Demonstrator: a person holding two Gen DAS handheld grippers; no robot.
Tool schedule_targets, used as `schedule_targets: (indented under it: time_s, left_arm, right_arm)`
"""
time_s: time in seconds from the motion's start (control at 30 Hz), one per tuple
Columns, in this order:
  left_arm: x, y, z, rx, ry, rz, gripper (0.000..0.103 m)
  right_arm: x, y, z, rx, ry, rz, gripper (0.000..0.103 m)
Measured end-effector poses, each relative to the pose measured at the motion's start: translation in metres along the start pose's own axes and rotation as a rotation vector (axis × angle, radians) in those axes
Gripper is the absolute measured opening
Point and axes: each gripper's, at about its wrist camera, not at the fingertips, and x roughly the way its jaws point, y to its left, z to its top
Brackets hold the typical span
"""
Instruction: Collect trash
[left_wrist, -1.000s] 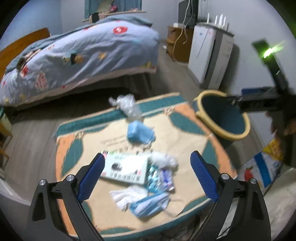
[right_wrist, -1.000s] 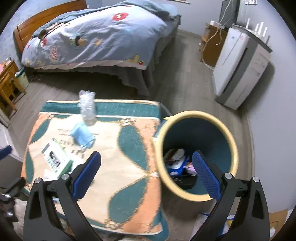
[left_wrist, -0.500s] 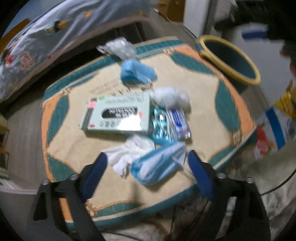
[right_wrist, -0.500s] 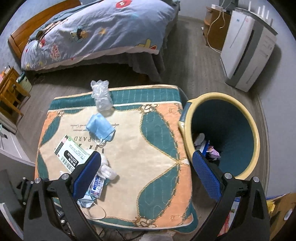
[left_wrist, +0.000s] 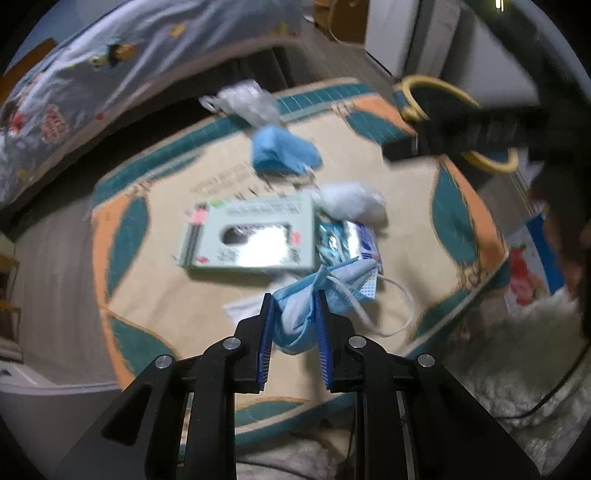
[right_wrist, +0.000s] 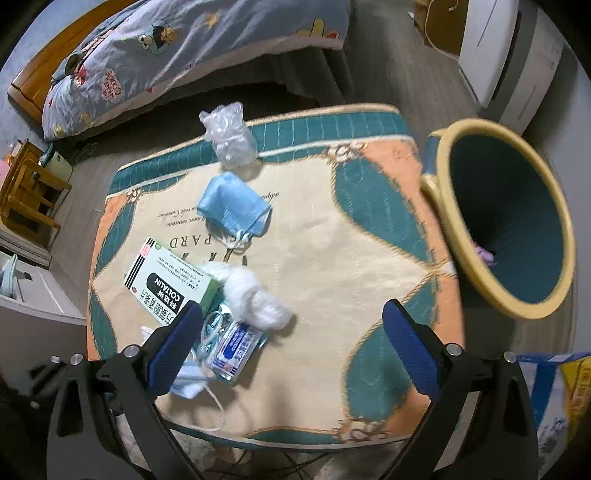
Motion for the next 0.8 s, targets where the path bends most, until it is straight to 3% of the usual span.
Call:
schedule_targets:
  time_s: [0.23, 0.37, 0.47, 0.53, 0.57, 0.73, 0.8]
  left_arm:
    - [-0.028, 0.033, 0.012, -0.079, -0.087, 0.056, 0.023]
    - [-0.029, 0.047, 0.021, -0.121, -0.107, 0.085, 0.023]
    - [-0.028, 0.056, 0.025, -0.148, -0.114, 0.08, 0.023]
    - [-0.027, 0.06, 0.028, -0.158, -0.119, 0.073, 0.023]
    - [-0.026, 0.061, 0.03, -0.161, -0.121, 0.07, 0.023]
    - [-0.023, 0.066, 0.039, -0.181, -0.136, 0.045, 0.023]
    - [-0.024, 0.066, 0.042, -0.184, -0.144, 0.041, 0.023]
  right_arm:
    - [0.022, 0.008, 0.004, -0.03, 0.041, -0.009, 0.076]
    - [0.04, 0.009, 0.005, -0.011, 0.082, 0.034, 0.066]
    - [0.055, 0.014, 0.005, -0.023, 0.122, 0.048, 0.053]
    - [0.061, 0.019, 0.005, -0.048, 0.136, 0.07, 0.027]
    - [0.063, 0.021, 0.005, -0.068, 0.145, 0.08, 0.022]
    - [0.047, 0.022, 0.012, -0.077, 0.114, 0.1, 0.005]
    - [0.035, 0.017, 0.016, -0.058, 0.087, 0.121, 0.005]
